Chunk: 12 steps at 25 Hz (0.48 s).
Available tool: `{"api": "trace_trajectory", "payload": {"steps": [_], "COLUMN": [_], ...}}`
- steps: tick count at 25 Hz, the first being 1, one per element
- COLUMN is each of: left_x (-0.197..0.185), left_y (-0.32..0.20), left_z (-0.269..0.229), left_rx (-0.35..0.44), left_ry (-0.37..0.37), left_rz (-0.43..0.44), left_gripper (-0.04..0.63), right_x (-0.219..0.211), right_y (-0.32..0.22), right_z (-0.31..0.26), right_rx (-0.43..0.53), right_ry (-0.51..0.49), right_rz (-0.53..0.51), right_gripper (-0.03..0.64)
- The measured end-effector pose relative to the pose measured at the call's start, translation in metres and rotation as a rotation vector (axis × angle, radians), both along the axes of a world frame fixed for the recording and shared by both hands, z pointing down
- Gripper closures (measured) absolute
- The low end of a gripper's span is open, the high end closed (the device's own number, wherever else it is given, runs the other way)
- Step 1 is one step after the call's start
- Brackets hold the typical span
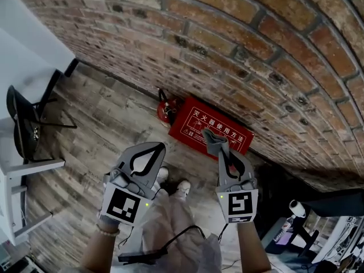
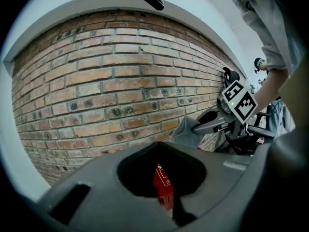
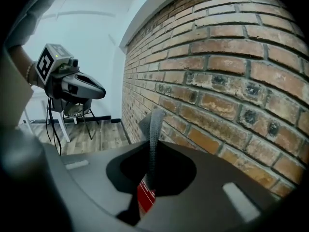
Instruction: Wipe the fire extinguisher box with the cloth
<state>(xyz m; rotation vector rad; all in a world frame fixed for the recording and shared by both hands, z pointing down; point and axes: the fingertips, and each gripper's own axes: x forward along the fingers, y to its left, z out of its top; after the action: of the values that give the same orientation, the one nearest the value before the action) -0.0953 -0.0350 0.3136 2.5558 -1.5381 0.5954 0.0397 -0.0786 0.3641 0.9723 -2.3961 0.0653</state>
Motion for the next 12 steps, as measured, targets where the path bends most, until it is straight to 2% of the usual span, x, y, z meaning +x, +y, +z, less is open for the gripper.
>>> {"api": "trace_trajectory", "payload": {"steps": [12], "left_x": [-0.034], "left_y": [-0.021], "left_z": [0.054], "left_rx": [-0.025], "left_ry": [0.027], "left_rz": [-0.054], "left_gripper": [0.598], "right_x": [-0.051], "right_y": [-0.04], "right_z": [0.062], "right_rx": [-0.033], "right_ry": [0.004], "right_rz": [-0.031], "right_gripper": [0.598]}}
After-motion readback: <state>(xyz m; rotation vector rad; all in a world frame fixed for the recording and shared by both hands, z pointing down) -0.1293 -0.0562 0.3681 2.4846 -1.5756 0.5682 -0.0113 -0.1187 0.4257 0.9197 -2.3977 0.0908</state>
